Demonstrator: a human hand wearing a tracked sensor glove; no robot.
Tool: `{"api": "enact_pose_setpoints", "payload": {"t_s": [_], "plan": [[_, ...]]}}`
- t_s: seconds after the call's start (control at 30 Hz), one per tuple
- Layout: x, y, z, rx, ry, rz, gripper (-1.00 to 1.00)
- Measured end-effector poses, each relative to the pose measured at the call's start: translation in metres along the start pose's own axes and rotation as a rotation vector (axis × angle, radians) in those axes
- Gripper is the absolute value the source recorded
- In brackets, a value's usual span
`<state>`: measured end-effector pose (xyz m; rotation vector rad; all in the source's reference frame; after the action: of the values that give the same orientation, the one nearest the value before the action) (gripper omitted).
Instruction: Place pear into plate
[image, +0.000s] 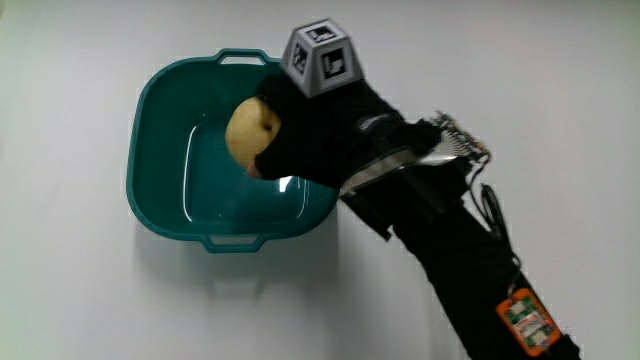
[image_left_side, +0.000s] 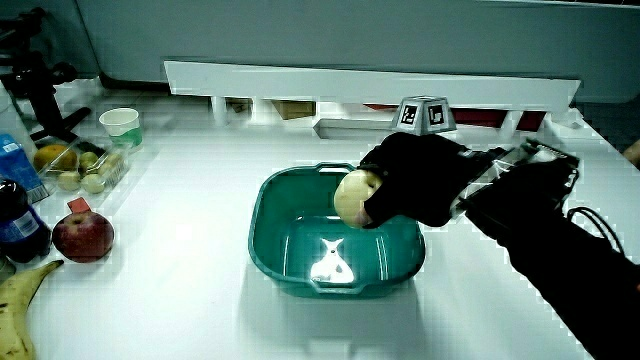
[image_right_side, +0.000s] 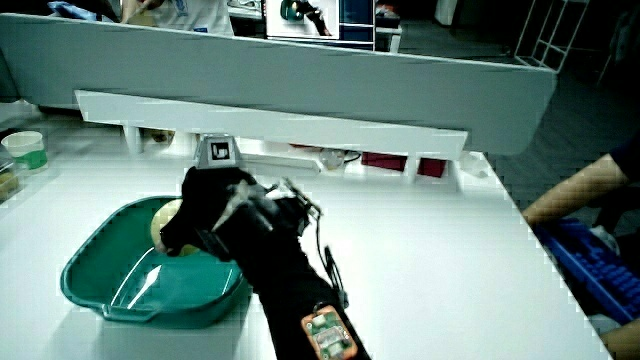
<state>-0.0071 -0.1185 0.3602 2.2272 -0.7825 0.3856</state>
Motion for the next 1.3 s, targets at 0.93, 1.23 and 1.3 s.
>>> {"api": "enact_pose_setpoints", "payload": {"t_s": [0.93, 1.23, 1.3], "plan": [[-0.001, 0.059, -0.086, -0.189, -0.201, -0.227, 0.0], [0.008, 0.061, -0.093, -0.252, -0.14, -0.254, -0.06], [0.009, 0.059, -0.092, -0.244, -0.136, -0.25, -0.17]]}}
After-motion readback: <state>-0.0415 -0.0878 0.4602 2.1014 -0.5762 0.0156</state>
